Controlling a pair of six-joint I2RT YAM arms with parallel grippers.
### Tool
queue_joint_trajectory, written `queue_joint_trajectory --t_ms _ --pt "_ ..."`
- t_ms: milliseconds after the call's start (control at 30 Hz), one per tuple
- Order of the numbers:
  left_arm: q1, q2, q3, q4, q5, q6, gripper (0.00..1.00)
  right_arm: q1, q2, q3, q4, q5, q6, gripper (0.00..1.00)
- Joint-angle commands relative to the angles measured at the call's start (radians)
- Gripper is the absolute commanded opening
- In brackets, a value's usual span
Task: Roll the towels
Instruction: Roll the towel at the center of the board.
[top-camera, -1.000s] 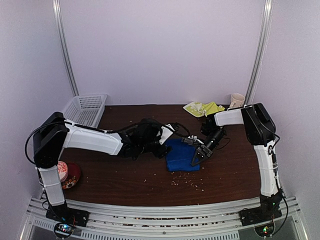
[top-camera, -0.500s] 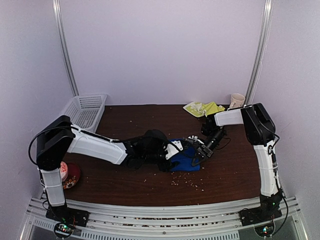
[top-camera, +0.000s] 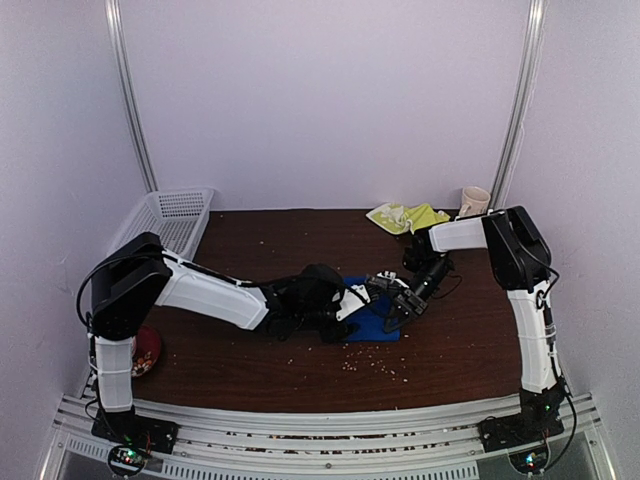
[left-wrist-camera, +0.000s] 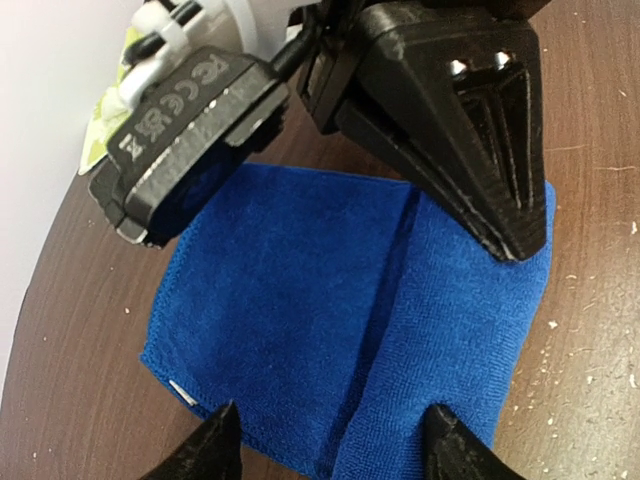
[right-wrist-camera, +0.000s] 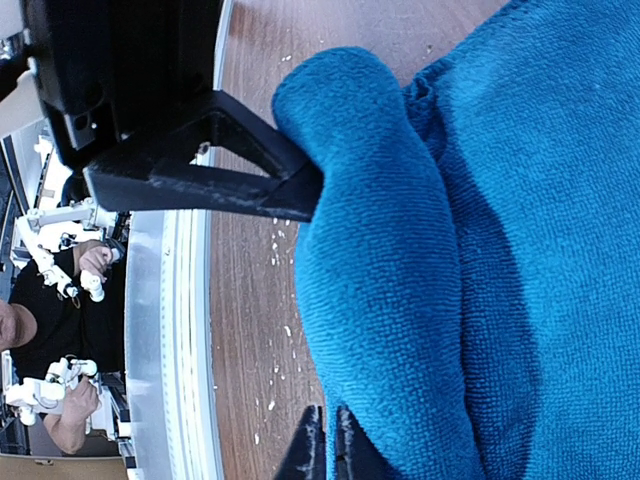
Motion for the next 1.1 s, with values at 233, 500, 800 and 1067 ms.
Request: queue_joint_trajectory --t_ms 233,500,800,1067 --pt "0.062 0.022 0.003 0.033 0.058 -0.05 0.64 -0.008 -0.034 0.01 -0.022 0.021 -0.069 0.12" --pt "0.093 0.06 0.054 -0.004 0.113 -0.084 0.63 -0.01 -0.097 0.001 -0.022 0.048 -0.115 0.18" --pt "0.114 0.125 0.158 -0.091 0.164 -0.107 0.62 -0.044 -0.234 -0.066 0.015 0.117 -0.205 0.26" --pt "0.133 0.186 0.264 -0.187 0.225 -0.107 0.62 -0.144 -0.466 -0.284 0.288 0.183 -0.194 0.41"
